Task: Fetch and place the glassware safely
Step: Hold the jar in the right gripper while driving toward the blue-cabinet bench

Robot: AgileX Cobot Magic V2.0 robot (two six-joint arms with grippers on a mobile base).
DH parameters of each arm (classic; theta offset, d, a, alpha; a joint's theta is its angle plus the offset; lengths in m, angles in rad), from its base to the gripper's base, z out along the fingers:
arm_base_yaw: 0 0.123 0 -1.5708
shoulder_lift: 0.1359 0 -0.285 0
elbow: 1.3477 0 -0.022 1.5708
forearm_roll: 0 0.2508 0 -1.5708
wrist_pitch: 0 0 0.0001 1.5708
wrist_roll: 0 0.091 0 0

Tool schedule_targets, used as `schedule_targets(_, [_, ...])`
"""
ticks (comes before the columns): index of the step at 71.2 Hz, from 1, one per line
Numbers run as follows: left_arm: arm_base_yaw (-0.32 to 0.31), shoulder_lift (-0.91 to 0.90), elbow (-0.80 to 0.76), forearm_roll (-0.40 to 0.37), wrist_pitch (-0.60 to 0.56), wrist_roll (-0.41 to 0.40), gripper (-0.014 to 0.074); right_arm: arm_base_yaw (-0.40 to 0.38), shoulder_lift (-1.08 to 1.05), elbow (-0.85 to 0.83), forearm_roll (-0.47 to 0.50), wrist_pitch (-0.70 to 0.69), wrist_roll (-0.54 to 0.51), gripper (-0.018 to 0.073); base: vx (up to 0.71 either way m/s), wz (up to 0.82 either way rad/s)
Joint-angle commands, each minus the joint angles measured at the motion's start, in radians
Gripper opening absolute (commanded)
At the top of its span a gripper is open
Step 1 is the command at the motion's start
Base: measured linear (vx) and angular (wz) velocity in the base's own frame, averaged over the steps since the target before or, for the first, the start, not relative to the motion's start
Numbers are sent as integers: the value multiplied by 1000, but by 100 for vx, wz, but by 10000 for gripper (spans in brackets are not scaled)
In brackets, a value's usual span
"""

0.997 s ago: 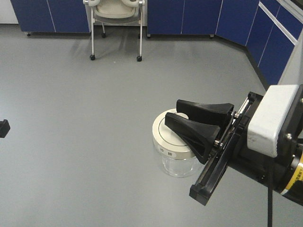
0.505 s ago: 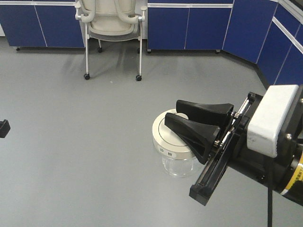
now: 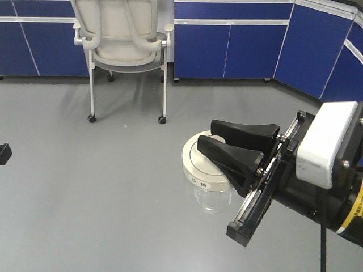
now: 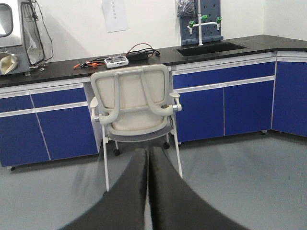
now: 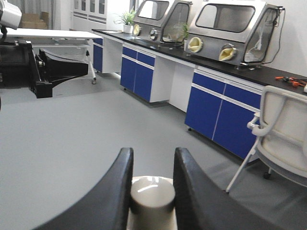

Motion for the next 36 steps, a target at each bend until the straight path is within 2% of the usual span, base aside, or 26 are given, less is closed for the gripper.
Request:
schedule_targets(1, [-6, -9, -24, -6, -68, -3, -7, 2, -16, -30, 25, -77, -3, -3, 56, -7])
schedule_targets(36, [-6, -9, -24, -6, -68, -3, -7, 2, -16, -30, 25, -77, -3, -3, 50, -2])
